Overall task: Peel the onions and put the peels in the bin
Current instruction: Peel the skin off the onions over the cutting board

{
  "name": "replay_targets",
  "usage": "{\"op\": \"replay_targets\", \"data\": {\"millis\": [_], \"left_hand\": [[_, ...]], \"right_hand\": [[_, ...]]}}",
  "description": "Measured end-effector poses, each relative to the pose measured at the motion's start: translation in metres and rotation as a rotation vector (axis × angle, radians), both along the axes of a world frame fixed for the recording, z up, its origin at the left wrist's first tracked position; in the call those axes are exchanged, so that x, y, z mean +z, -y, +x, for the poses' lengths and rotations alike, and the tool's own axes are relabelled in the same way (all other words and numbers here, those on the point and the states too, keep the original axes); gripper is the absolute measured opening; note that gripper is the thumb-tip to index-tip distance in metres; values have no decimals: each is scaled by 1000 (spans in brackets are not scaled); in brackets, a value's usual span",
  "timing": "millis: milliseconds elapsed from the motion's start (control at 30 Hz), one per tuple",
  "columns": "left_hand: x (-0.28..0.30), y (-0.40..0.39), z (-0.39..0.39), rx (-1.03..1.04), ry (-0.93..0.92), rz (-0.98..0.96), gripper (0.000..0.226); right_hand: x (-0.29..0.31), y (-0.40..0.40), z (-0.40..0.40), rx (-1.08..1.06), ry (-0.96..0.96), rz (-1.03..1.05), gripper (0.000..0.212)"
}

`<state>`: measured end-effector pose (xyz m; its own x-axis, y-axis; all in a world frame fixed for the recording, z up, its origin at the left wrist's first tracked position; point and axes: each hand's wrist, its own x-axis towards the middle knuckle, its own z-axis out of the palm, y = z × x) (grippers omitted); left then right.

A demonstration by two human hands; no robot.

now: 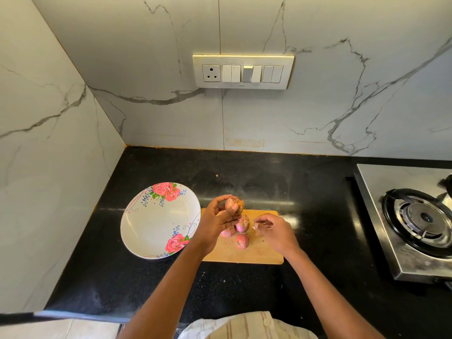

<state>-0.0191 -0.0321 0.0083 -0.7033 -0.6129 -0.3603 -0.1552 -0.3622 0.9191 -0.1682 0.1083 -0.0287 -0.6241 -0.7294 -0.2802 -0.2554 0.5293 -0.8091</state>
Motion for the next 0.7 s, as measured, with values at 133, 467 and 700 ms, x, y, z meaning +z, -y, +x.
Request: {"op": "replay_targets", "data": {"millis": [133, 467, 700], "left_hand": [[-4, 0, 0, -23, 48, -100, 59], [5, 3, -4, -82, 116, -225, 49], [6, 4, 0, -75, 46, -195, 39]], "right_hand": [[19, 7, -1, -63, -13, -80, 16], [58, 31, 4, 78, 118, -333, 18], [60, 28, 4, 31, 276, -372, 20]]}}
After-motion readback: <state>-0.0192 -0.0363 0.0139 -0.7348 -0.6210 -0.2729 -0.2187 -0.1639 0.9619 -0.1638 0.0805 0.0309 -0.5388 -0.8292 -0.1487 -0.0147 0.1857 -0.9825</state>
